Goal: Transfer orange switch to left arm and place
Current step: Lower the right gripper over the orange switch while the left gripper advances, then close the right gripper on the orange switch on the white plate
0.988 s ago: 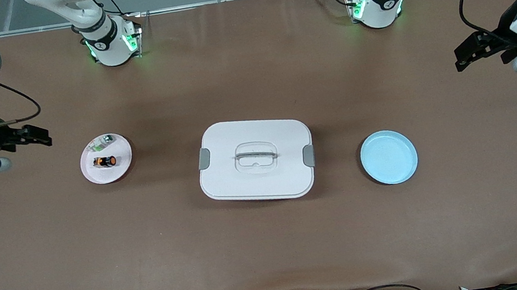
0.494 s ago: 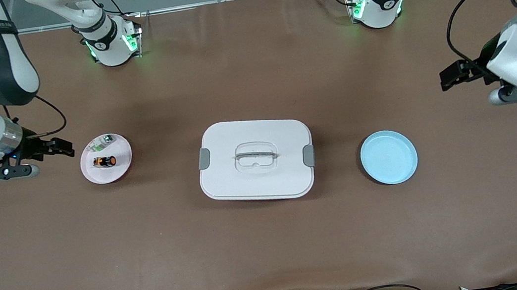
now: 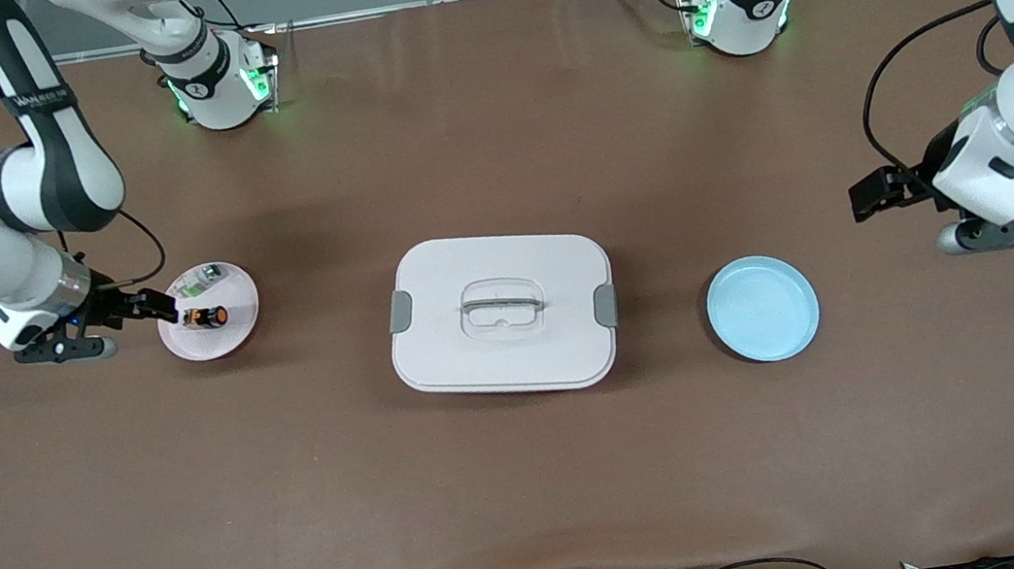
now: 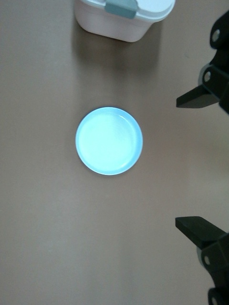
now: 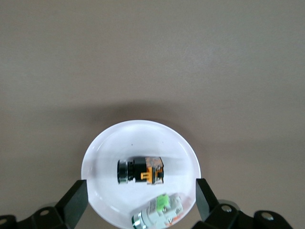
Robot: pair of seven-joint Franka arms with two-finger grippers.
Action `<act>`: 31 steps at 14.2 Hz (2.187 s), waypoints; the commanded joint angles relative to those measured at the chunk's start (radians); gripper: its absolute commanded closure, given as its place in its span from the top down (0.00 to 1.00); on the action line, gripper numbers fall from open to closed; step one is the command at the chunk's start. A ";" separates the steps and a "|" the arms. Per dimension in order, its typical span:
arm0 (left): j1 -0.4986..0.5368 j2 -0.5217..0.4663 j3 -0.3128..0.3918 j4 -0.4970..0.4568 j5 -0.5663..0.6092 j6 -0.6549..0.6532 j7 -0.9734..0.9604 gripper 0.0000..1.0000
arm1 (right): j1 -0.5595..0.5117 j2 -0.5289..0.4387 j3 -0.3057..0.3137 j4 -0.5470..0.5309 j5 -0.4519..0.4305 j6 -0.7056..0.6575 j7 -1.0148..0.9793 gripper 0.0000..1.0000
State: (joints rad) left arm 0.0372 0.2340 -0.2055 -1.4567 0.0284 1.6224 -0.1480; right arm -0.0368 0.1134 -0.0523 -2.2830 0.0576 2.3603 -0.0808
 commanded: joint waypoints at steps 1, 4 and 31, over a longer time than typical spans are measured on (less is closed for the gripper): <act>-0.002 0.041 -0.002 0.025 0.022 0.031 0.001 1.00 | -0.006 0.041 0.008 -0.010 0.011 0.052 0.003 1.00; -0.005 0.054 -0.002 0.025 0.021 0.056 -0.001 1.00 | -0.005 0.075 0.009 -0.012 0.028 0.080 0.006 1.00; -0.060 0.061 -0.002 0.016 0.122 0.073 -0.004 1.00 | 0.021 0.215 0.012 -0.084 0.076 0.185 -0.083 1.00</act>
State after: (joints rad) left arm -0.0250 0.2886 -0.2058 -1.4524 0.1327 1.6951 -0.1491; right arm -0.0232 0.3281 -0.0372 -2.3544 0.1151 2.5295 -0.1468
